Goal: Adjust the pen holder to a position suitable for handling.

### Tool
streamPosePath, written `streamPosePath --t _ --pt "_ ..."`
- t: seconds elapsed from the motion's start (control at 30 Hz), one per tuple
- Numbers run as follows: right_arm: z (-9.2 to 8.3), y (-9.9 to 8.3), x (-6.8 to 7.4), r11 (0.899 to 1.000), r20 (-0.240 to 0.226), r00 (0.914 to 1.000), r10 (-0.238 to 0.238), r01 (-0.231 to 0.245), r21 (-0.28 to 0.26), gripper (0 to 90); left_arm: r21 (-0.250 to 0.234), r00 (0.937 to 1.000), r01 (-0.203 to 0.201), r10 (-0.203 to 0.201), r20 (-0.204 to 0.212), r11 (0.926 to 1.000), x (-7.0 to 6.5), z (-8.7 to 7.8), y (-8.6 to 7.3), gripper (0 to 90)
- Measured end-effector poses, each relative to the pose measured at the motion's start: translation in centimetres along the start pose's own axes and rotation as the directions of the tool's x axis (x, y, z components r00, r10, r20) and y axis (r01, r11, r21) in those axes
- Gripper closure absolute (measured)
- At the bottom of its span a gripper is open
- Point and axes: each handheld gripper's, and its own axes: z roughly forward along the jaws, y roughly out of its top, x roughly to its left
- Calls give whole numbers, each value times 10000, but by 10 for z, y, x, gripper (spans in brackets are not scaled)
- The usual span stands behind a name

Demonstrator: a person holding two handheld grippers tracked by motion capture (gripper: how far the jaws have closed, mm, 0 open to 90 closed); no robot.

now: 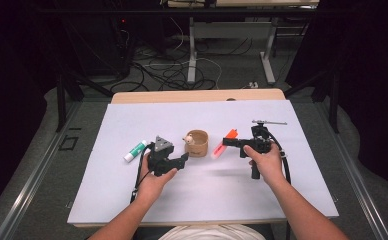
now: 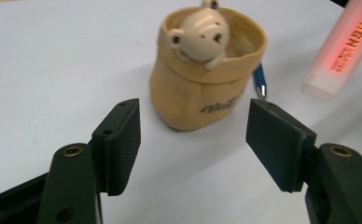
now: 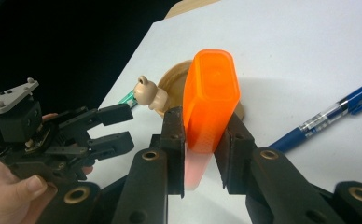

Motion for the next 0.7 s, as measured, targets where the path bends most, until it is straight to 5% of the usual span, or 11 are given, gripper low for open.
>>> streamPosePath --t 0.4,0.7 --pt "0 20 16 9977 412 9976 -557 572 -368 749 -378 9989 170 -186 -438 9991 26 -6 4 279" --pt "14 43 34 9882 655 9878 -1414 1448 -494 749 -384 9939 952 -971 -516 9947 41 -6 4 145"
